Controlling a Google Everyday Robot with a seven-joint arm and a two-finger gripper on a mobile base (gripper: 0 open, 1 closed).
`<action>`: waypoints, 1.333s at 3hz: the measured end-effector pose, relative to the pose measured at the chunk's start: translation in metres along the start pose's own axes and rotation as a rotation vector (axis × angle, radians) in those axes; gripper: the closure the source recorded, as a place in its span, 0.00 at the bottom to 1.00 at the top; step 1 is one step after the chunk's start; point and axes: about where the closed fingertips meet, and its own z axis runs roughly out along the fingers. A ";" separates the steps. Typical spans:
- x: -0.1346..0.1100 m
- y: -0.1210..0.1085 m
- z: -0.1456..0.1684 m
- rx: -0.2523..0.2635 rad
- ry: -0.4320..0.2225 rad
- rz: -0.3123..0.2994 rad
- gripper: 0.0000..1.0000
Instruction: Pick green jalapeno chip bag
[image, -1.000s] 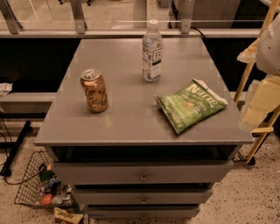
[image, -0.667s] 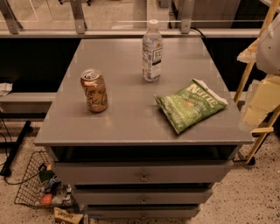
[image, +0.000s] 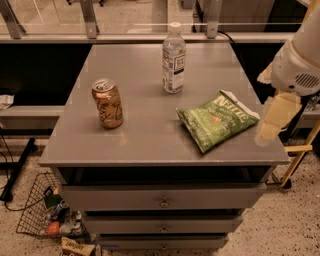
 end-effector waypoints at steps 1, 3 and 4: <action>-0.003 -0.013 0.033 -0.038 0.014 0.012 0.00; -0.007 -0.035 0.084 -0.097 0.007 0.034 0.42; -0.006 -0.038 0.099 -0.119 0.003 0.042 0.64</action>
Offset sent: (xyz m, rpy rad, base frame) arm 0.0675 0.0112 -0.0834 0.0271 0.1166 -0.0118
